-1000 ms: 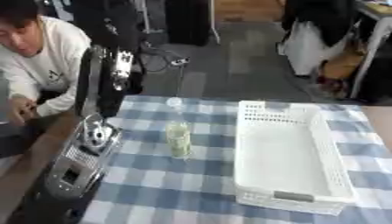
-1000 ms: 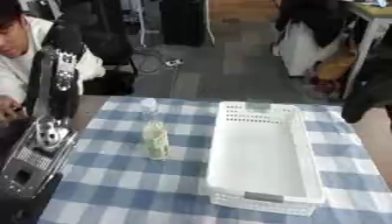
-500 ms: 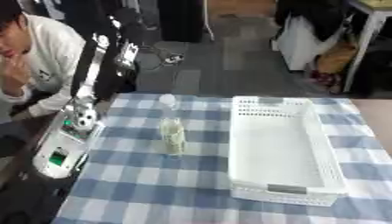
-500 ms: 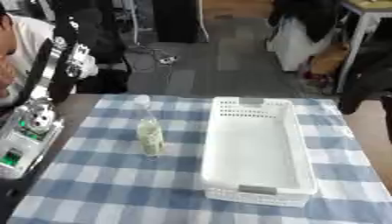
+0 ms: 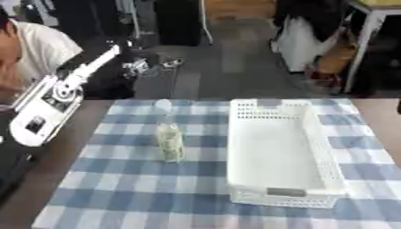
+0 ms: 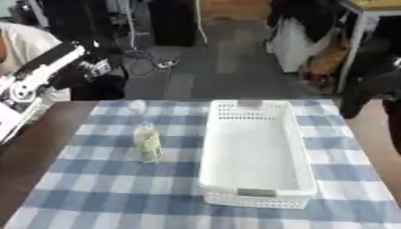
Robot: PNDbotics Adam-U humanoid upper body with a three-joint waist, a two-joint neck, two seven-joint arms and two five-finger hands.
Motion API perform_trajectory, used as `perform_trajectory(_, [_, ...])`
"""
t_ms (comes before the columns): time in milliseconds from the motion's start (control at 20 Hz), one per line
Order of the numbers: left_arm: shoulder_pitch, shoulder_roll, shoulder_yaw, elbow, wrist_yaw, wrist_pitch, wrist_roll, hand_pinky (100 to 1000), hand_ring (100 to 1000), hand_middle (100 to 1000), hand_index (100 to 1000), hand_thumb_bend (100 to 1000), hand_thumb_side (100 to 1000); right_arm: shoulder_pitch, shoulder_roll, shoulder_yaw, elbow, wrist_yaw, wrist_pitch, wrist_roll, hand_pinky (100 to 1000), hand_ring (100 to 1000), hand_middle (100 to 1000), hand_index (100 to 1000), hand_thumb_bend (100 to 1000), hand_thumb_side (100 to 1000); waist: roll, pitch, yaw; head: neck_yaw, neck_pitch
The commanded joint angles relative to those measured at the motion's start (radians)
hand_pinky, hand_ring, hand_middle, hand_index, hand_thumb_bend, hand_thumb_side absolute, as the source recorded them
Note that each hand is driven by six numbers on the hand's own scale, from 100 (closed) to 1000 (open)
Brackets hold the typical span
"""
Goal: Pick up objects on the table and place them in the box.
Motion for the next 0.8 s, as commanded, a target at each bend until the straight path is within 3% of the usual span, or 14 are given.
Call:
perform_trajectory(50, [-0.044,0.081,-0.024,0.058,-0.072,-0.022,-0.134,896,796,928,945,1000,1000,-0.01,-0.019,-0.003,-0.011,-0.007,0.001,0.008,356,383,457,646,100,918,0.001,-0.011,-0.001,0.03,0.021])
perform_trajectory(350, [-0.092,0.078,-0.051,0.144,-0.137,-0.066,-0.246,921,833,952,962,1000,1000,-0.01,-0.018,-0.007,-0.011,-0.012,0.004,0.006,357,384,457,647,100,917,0.002,-0.012,-0.005,0.041,0.038])
perform_trajectory(800, [-0.101,0.059,-0.099,0.206,-0.118,-0.17,-0.287,946,862,978,990,1000,1000,-0.015,-0.014,-0.006,-0.011,-0.016,0.004,0.009,356,384,457,646,100,924,0.0,-0.007,-0.011,0.025,0.035])
